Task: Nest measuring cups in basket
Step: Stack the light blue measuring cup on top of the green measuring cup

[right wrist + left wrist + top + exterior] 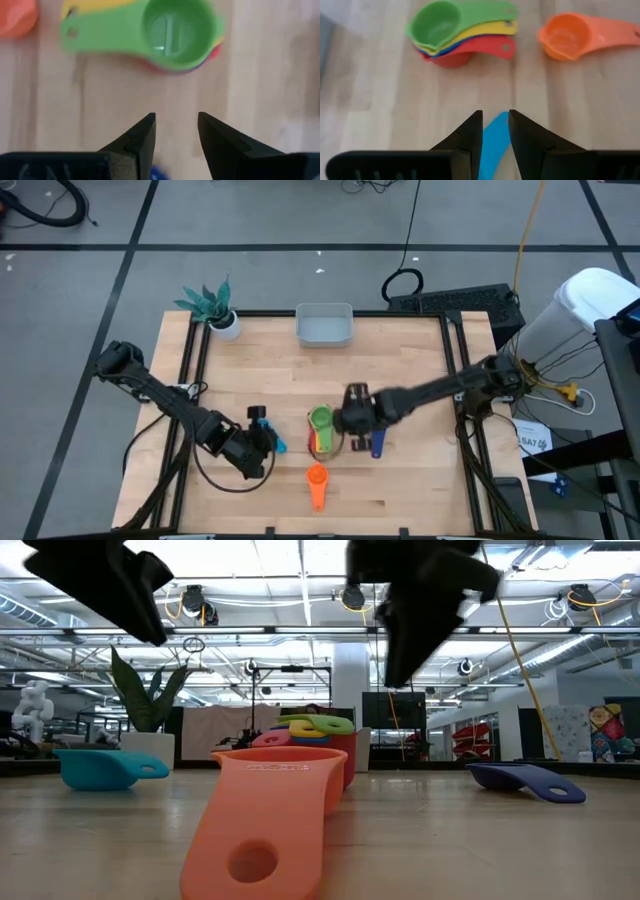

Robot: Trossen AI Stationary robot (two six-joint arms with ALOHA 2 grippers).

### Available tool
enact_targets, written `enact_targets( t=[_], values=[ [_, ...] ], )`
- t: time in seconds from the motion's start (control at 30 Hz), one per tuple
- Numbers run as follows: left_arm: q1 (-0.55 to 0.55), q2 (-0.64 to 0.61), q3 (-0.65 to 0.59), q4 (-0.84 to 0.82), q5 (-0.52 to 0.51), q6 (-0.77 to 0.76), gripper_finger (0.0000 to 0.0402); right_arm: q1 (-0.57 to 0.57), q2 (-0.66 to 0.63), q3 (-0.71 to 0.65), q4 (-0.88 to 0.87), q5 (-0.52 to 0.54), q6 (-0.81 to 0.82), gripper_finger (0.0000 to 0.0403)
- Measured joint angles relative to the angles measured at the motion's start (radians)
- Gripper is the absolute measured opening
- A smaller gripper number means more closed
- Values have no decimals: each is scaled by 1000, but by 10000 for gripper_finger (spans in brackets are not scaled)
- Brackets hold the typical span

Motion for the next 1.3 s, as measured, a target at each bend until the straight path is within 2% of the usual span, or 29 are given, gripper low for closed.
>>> enact_targets(
  t=[0.1,0.23,0.37,0.57,0.7,0.87,1.1,1.3],
  values=[
    [-24,0,0,-71,9,9,97,48,-26,-75,8,-5,82,140],
    [-27,0,0,-266,16,-62,97,92,-78,-175,48,6,203,139],
    [-30,0,0,-342,81,-67,97,138,-156,-274,149,2,309,139],
    [-51,8,0,-334,136,47,98,205,-285,-408,262,50,464,139],
    [-50,8,0,-309,164,74,98,257,-319,-459,295,58,540,139],
    [-47,8,-11,-288,162,129,100,326,-320,-486,395,54,538,139],
    [-18,8,-123,-262,161,130,101,378,-320,-490,494,79,554,139],
    [-12,8,-153,-191,148,118,138,386,-320,-490,493,83,577,139]
  ],
)
